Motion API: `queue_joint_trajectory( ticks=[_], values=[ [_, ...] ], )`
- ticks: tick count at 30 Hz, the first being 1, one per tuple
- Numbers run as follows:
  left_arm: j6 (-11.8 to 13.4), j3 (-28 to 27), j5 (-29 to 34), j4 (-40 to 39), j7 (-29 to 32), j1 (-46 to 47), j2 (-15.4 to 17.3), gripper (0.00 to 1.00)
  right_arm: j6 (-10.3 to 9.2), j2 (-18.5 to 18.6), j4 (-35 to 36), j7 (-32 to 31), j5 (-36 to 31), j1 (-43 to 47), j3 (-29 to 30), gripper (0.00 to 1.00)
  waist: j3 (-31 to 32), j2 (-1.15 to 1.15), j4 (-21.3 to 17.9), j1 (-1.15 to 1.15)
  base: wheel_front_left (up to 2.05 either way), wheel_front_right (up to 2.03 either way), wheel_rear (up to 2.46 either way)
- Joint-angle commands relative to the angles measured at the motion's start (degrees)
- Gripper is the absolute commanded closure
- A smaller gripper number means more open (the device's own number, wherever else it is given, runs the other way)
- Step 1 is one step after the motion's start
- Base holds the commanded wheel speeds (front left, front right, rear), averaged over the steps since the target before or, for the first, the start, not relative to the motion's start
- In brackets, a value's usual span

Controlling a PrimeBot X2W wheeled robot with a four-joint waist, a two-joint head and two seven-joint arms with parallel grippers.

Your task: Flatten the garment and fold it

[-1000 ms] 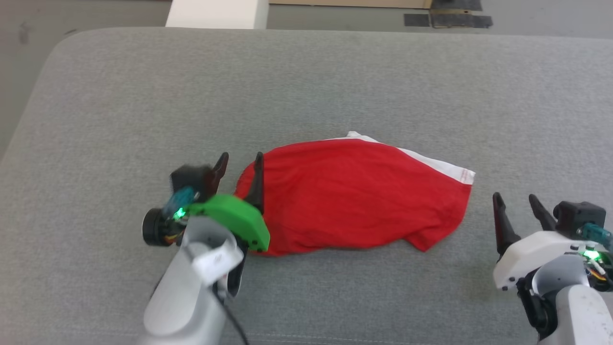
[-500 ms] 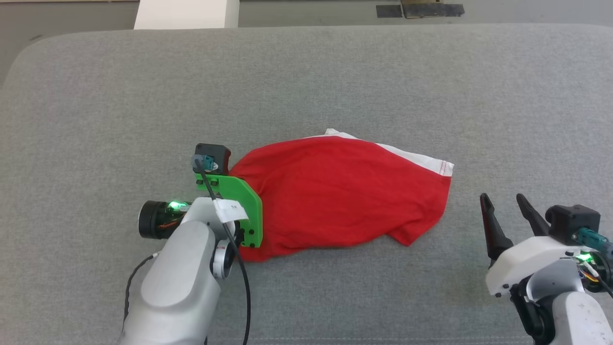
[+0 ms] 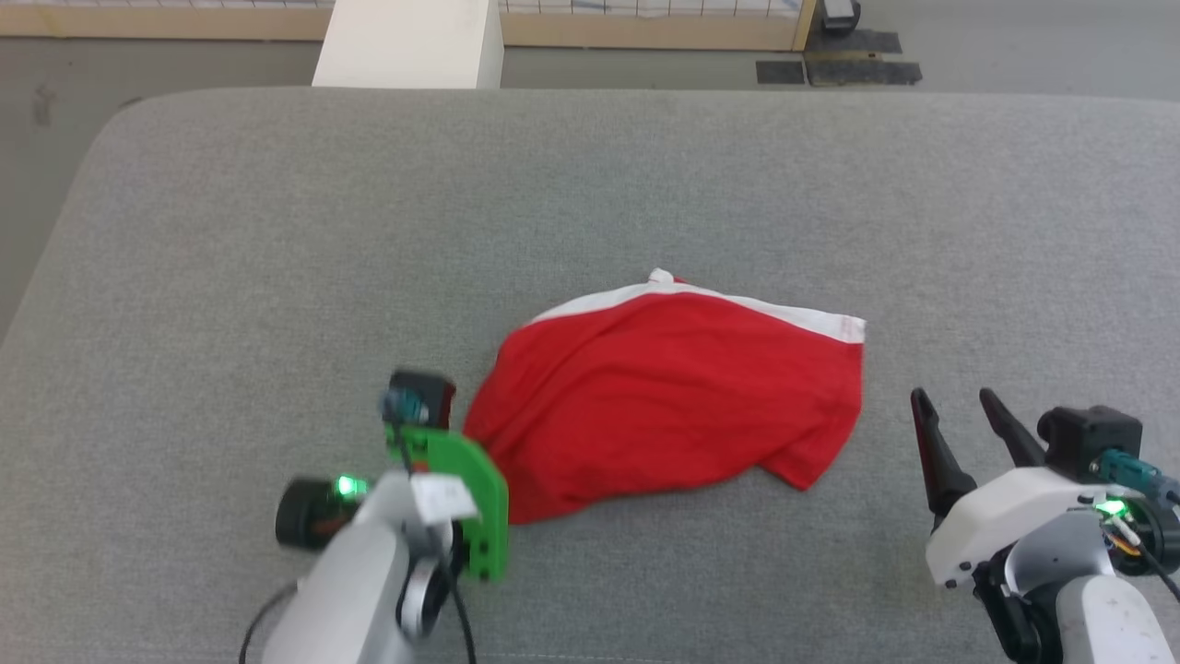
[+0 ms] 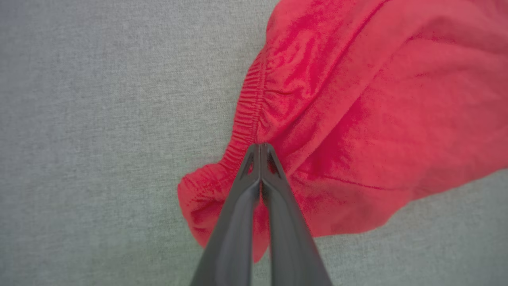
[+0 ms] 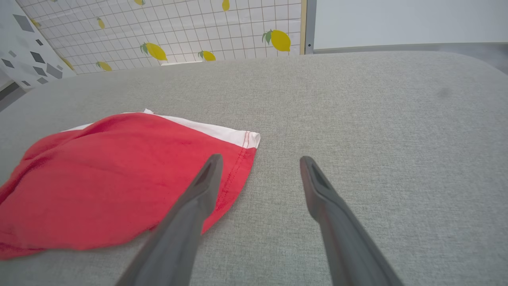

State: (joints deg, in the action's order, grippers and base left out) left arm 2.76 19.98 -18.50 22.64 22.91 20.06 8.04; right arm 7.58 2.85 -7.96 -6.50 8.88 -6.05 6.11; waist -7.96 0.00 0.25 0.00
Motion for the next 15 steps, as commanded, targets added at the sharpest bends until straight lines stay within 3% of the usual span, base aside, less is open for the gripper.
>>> queue_joint_trajectory(
  ticks=[1, 8, 9, 10, 15],
  values=[
    [-0.37, 0.3, -1.03, -1.58, 0.86, -3.01, 0.89, 1.0, -0.09, 0.03, 0.31, -0.1, 0.54, 1.11, -0.15, 0.0, 0.57, 0.0, 0.03, 0.0, 0.0, 0.0, 0.0],
    [-0.03, 0.87, -4.38, -10.61, 4.77, -15.22, 2.06, 1.0, -0.09, 0.03, 0.35, -0.01, 1.11, 2.17, 0.14, 0.0, 1.13, 0.0, 0.1, 0.0, 0.0, 0.0, 0.0],
    [0.42, 0.55, -4.54, -11.47, 4.05, -15.89, 1.89, 0.57, -0.09, 0.03, 0.32, 0.01, 1.21, 2.25, 0.17, 0.0, 1.14, 0.0, 0.13, 0.0, 0.0, 0.0, 0.0],
    [0.89, 0.17, -4.77, -12.49, 2.94, -16.45, 1.49, 0.0, -0.09, 0.03, 0.3, 0.05, 1.37, 2.31, 0.2, 0.0, 1.15, 0.0, 0.16, 0.0, 0.0, 0.0, 0.0],
    [2.26, -1.51, -5.52, -15.93, -2.03, -17.34, 0.01, 0.0, -0.09, 0.03, 0.44, 0.59, 1.98, 2.47, 0.14, 0.0, 1.52, 0.0, 0.09, 0.0, 0.0, 0.0, 0.0]
  ],
)
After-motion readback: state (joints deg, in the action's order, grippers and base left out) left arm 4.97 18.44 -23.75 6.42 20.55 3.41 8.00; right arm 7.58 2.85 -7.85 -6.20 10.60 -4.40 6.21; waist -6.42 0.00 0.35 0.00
